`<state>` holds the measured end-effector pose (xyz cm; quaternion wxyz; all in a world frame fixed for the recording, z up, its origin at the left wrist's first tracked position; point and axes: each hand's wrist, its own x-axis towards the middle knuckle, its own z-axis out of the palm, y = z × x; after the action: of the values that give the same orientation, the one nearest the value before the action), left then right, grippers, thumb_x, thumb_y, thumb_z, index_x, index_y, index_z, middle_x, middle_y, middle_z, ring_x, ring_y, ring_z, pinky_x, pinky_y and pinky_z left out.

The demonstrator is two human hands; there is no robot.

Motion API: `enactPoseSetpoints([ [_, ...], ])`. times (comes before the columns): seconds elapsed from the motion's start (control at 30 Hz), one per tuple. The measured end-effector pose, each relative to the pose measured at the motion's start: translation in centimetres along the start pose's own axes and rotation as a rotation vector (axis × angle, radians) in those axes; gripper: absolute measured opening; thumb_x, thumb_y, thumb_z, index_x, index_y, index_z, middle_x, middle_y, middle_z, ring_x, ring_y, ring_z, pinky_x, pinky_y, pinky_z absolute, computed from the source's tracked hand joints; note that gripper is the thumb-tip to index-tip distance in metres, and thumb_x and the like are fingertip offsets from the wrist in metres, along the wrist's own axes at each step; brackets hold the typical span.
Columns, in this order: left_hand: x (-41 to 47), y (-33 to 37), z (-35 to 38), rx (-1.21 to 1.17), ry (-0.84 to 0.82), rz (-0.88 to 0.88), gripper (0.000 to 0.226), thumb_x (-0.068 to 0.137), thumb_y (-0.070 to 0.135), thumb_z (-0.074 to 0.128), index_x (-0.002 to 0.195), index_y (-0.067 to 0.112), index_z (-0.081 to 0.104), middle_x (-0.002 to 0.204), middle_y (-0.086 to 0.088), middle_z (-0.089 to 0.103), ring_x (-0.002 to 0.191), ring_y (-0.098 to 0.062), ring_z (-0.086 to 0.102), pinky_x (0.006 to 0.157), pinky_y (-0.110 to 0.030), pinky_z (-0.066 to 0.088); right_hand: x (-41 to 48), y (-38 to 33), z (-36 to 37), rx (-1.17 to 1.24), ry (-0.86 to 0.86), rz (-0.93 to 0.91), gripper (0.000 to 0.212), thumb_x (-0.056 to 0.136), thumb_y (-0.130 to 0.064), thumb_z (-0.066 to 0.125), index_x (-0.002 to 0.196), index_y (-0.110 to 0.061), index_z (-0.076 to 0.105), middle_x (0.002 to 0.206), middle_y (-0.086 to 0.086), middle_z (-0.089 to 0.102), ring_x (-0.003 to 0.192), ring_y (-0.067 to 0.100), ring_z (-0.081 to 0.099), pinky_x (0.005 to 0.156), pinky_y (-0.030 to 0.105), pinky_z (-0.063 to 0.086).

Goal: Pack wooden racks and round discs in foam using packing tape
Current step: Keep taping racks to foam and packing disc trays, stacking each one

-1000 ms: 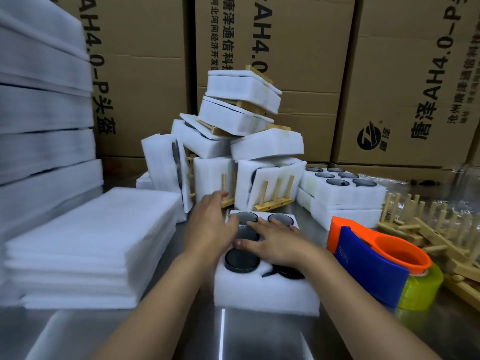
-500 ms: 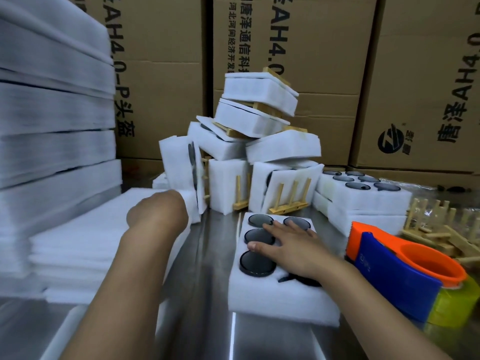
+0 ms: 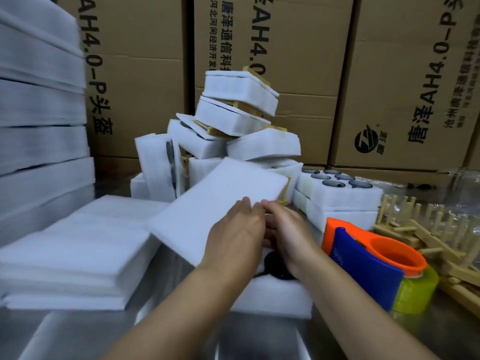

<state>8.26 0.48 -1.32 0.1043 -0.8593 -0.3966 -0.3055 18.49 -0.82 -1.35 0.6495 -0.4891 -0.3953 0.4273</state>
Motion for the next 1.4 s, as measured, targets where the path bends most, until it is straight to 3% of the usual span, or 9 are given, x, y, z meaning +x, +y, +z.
enactPoseSetpoints([
  [0.17,-0.1,-0.6,-1.3,-0.366,0.288,-0.093,0.038,0.087,0.043,0.052,0.122,0.032,0.060,0.123,0.013,0.061,0.115,-0.008,0.051,0.087,-0.021,0.035,1.3,-0.3,-1.6,-0.032,0.185,-0.006,0.023,0.095,-0.023,0.045,0.090,-0.008,0.062,0.068,0.009,0.062,0.049,0.019,0.060,0.044,0.023,0.046],
  [0.27,0.5,-1.9,-1.9,-0.359,0.386,-0.160,0.038,0.084,0.040,0.057,0.119,0.028,0.062,0.127,0.010,0.059,0.119,-0.011,0.048,0.096,-0.024,0.028,2.2,-0.9,-3.5,-0.228,0.354,-0.022,0.026,0.093,-0.027,0.046,0.077,-0.011,0.060,0.080,0.009,0.066,0.078,0.028,0.064,0.069,0.037,0.048],
  [0.4,1.8,-4.6,-1.6,-0.558,0.086,-0.499,0.040,0.086,0.044,0.052,0.121,0.025,0.059,0.126,0.003,0.058,0.111,-0.018,0.055,0.087,-0.028,0.040,2.2,-1.3,-5.1,-0.319,0.356,-0.008,0.027,0.094,-0.022,0.050,0.070,-0.012,0.058,0.076,0.005,0.062,0.073,0.024,0.059,0.064,0.030,0.044],
  [0.57,2.4,-6.2,-1.0,-1.136,-0.167,-0.812,0.022,0.089,0.025,0.055,0.071,0.013,0.061,0.043,0.007,0.058,0.033,-0.007,0.052,0.036,-0.013,0.037,2.4,-0.8,-5.7,-0.549,0.370,-0.033,0.035,0.092,-0.020,0.052,0.059,-0.009,0.051,0.066,0.009,0.052,0.071,0.022,0.046,0.063,0.030,0.031],
  [0.67,2.2,-7.3,0.2,-1.009,-0.234,-0.790,0.022,0.087,0.030,0.061,0.073,0.013,0.067,0.050,0.008,0.064,0.040,-0.004,0.057,0.058,-0.021,0.046,2.4,-0.4,-5.8,-0.614,0.394,-0.014,0.043,0.090,-0.020,0.053,0.049,-0.016,0.039,0.054,0.003,0.039,0.061,0.021,0.037,0.059,0.029,0.028],
  [0.83,2.0,-8.1,1.0,-0.762,-0.172,-0.652,0.008,0.085,0.025,0.066,0.079,0.020,0.069,0.072,0.006,0.065,0.059,-0.009,0.053,0.051,-0.020,0.038,2.4,-0.7,-5.9,-0.584,0.436,0.020,0.031,0.085,-0.019,0.051,0.055,-0.012,0.045,0.059,0.005,0.044,0.063,0.023,0.041,0.061,0.031,0.031],
  [1.0,2.7,-7.3,0.6,-0.940,-0.069,-0.713,0.032,0.089,0.040,0.056,0.070,0.021,0.072,0.061,0.013,0.068,0.053,-0.004,0.053,0.047,-0.019,0.036,2.4,-1.7,-6.0,-0.359,0.444,-0.013,0.021,0.085,-0.018,0.053,0.066,-0.009,0.048,0.060,0.005,0.041,0.057,0.022,0.039,0.052,0.026,0.030],
  [1.2,2.4,-7.6,0.1,-1.120,-0.206,-0.706,0.024,0.077,0.044,0.068,0.070,0.020,0.067,0.051,0.014,0.060,0.053,-0.010,0.051,0.060,-0.026,0.035,2.5,-1.8,-5.8,-0.529,0.467,-0.065,0.032,0.090,-0.014,0.046,0.059,-0.009,0.040,0.059,0.005,0.037,0.055,0.021,0.032,0.050,0.031,0.025],
  [1.4,2.5,-7.1,0.7,-1.053,-0.237,-0.682,0.066,0.091,0.064,0.029,0.059,0.026,0.073,0.060,0.007,0.070,0.053,-0.006,0.066,0.064,-0.028,0.048,2.4,-1.9,-5.8,-0.480,0.474,0.000,0.028,0.093,-0.014,0.046,0.067,-0.005,0.049,0.067,0.010,0.046,0.059,0.024,0.042,0.050,0.030,0.029],
])
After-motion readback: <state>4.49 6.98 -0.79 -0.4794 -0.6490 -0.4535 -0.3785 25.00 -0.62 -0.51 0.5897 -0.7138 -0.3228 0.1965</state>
